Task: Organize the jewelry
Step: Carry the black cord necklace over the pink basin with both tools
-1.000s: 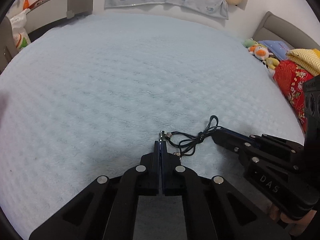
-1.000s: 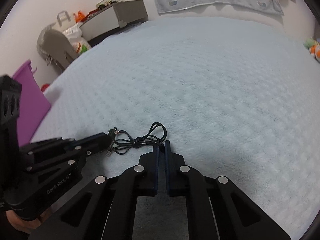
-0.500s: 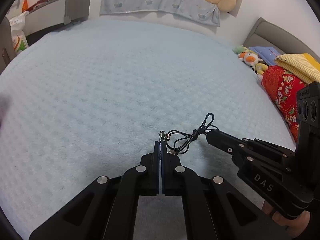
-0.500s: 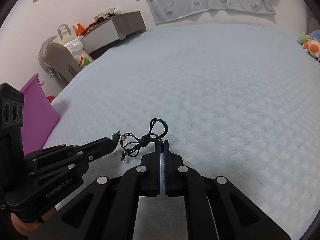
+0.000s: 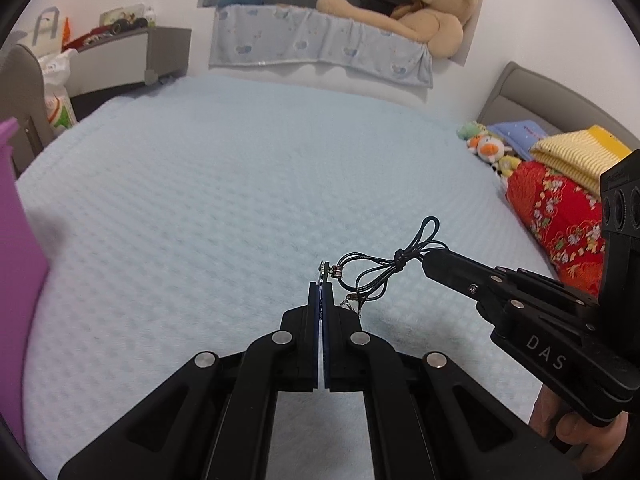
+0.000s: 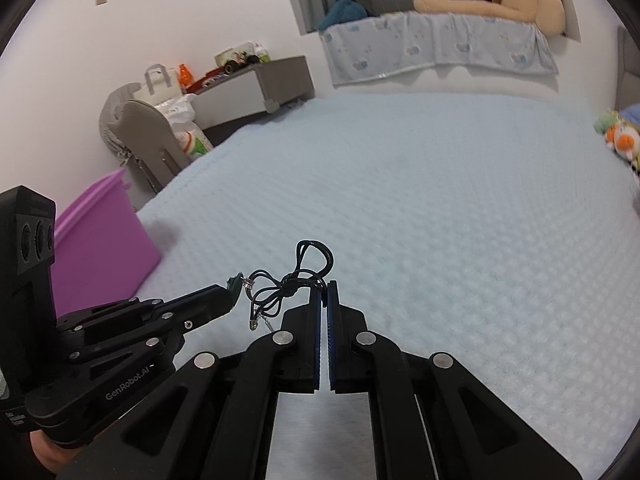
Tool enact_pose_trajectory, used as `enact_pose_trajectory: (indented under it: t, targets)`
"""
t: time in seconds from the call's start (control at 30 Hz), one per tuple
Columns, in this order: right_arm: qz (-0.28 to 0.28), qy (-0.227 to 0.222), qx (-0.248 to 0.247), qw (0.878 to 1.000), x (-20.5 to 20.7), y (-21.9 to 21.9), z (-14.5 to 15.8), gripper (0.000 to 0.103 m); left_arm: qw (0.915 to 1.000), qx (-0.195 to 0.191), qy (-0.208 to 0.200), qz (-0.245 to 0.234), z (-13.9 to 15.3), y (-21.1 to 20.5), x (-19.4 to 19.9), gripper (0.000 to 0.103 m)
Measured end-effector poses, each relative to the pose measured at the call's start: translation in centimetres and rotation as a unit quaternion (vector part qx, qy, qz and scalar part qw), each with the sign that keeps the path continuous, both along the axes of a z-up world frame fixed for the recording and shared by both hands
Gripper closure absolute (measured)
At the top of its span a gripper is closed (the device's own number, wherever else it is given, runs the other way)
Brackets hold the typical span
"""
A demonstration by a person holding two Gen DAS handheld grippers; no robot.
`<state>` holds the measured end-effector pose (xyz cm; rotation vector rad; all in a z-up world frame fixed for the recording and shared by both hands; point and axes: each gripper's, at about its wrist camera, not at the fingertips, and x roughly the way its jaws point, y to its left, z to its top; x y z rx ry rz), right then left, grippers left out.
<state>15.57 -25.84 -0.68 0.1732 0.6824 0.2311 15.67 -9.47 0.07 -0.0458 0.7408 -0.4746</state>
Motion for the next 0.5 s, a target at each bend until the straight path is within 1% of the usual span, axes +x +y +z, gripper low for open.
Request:
enact_pose_trajectory:
  t: [0.1,0.2,0.5]
  targets:
    - [0.007,-0.019,-0.003,1.0,-0.5,1.4,2.2,0.1,0.9998,-0.004,-0.015,0.007,2.0,1.5,-0.9,0.101]
    - [0.016,-0.036,0.0,0.999,-1.0,3.0,4.1,0.1,0.9993,0.001,-0.034,0.014,4.0,3.0,-1.8,0.101]
    - [0.061,-0.078,0.007,0.995,-2.5,10.4,8.9,0.1,0.995,0.001,-0.085,0.052,9.4,10.0,-4.1,0.101]
